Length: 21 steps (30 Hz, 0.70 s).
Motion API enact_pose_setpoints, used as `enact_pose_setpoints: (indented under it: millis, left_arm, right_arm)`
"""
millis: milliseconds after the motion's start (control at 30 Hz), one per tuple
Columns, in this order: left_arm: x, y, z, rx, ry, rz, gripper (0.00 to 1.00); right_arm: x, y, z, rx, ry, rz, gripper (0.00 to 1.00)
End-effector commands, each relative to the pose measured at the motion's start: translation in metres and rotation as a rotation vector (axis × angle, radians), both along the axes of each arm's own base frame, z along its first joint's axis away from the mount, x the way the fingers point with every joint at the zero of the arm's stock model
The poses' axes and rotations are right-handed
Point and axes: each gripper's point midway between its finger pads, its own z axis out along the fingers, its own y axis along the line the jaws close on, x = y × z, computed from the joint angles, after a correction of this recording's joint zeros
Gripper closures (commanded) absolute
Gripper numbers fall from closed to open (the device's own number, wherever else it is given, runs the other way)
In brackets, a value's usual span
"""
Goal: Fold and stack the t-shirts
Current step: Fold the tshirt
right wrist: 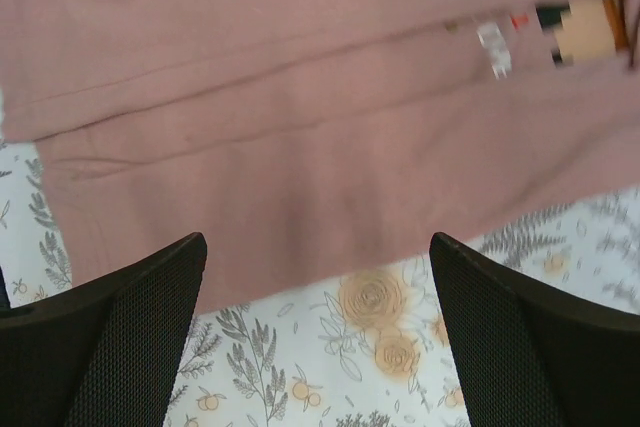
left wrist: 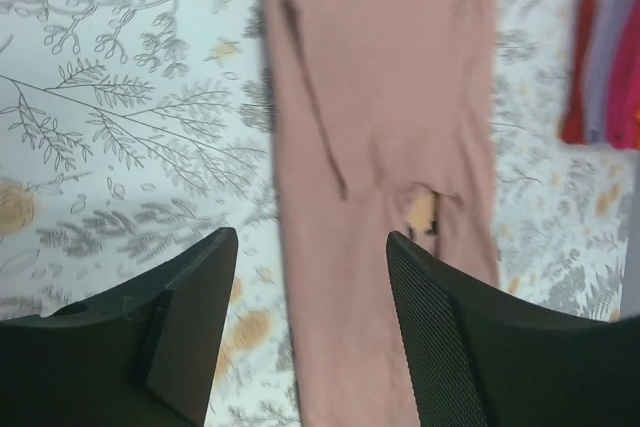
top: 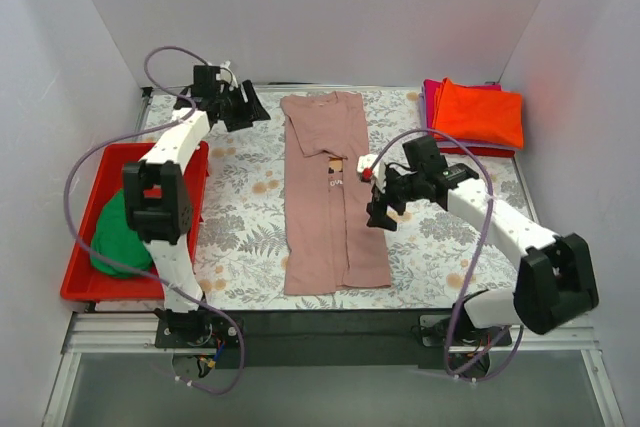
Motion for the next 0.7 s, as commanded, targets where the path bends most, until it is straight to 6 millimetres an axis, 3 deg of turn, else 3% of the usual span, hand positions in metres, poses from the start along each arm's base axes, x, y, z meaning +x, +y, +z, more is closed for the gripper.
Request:
enact_pose_setpoints:
  millis: [0, 33, 67, 100, 133, 200, 267, 333, 367, 400, 433, 467, 500, 533, 600, 667]
  left_arm:
    - [-0.027, 0.001, 0.125, 0.057, -0.4, -0.098, 0.39]
    - [-0.042, 0.002, 0.168, 0.056, -0.53, -0.104, 0.31]
    - [-0.061, -0.001, 0.144, 0.04, -0.493, -0.131, 0.25]
    - [-0.073, -0.003, 0.153, 0.025, -0.531, -0.144, 0.18]
    - [-0.088, -0.004, 0.182, -0.007, -0.625, -0.155, 0.11]
    - [-0.125, -0.022, 0.171, -0.093, -0.627, -0.282, 0.04]
    - [-0.154, -0.032, 0.183, -0.127, -0.689, -0.382, 0.04]
    - [-0.186, -0.046, 0.165, -0.162, -0.667, -0.487, 0.05]
    - [-0.199, -0.05, 0.171, -0.098, -0.749, -0.534, 0.05]
    - [-0.209, -0.053, 0.163, -0.049, -0.768, -0.556, 0.05]
    - [-0.232, -0.067, 0.152, -0.01, -0.81, -0.638, 0.06]
    - [-0.242, -0.075, 0.135, -0.024, -0.763, -0.669, 0.06]
    - [-0.256, -0.077, 0.134, 0.019, -0.814, -0.734, 0.09]
    - [-0.274, -0.086, 0.113, 0.018, -0.787, -0.793, 0.1]
    - [-0.297, -0.09, 0.108, 0.055, -0.861, -0.881, 0.11]
    - [-0.317, -0.097, 0.091, 0.066, -0.862, -0.95, 0.11]
  right_arm:
    - [-0.039, 0.016, 0.026, 0.017, -0.222, 0.259, 0.02]
    - [-0.056, 0.023, 0.022, 0.029, -0.219, 0.316, 0.02]
    - [-0.067, 0.025, 0.025, 0.045, -0.23, 0.349, 0.02]
    - [-0.081, 0.028, 0.024, 0.07, -0.205, 0.392, 0.02]
    - [-0.096, 0.03, 0.016, 0.074, -0.189, 0.452, 0.02]
    - [-0.12, 0.03, 0.004, 0.062, -0.124, 0.512, 0.02]
    - [-0.149, 0.029, -0.015, 0.034, -0.092, 0.592, 0.02]
    - [-0.162, 0.028, -0.023, 0.019, -0.115, 0.633, 0.02]
    - [-0.17, 0.023, -0.033, 0.001, -0.102, 0.642, 0.02]
    - [-0.168, 0.021, -0.039, -0.023, -0.128, 0.644, 0.02]
    - [-0.176, 0.015, -0.052, -0.058, -0.124, 0.649, 0.02]
    - [-0.18, 0.015, -0.056, -0.056, -0.125, 0.658, 0.02]
    - [-0.177, 0.014, -0.062, -0.078, -0.154, 0.652, 0.03]
    - [-0.18, 0.013, -0.067, -0.092, -0.16, 0.661, 0.06]
    - [-0.179, 0.006, -0.079, -0.135, -0.177, 0.642, 0.09]
    - [-0.175, 0.008, -0.082, -0.14, -0.208, 0.632, 0.15]
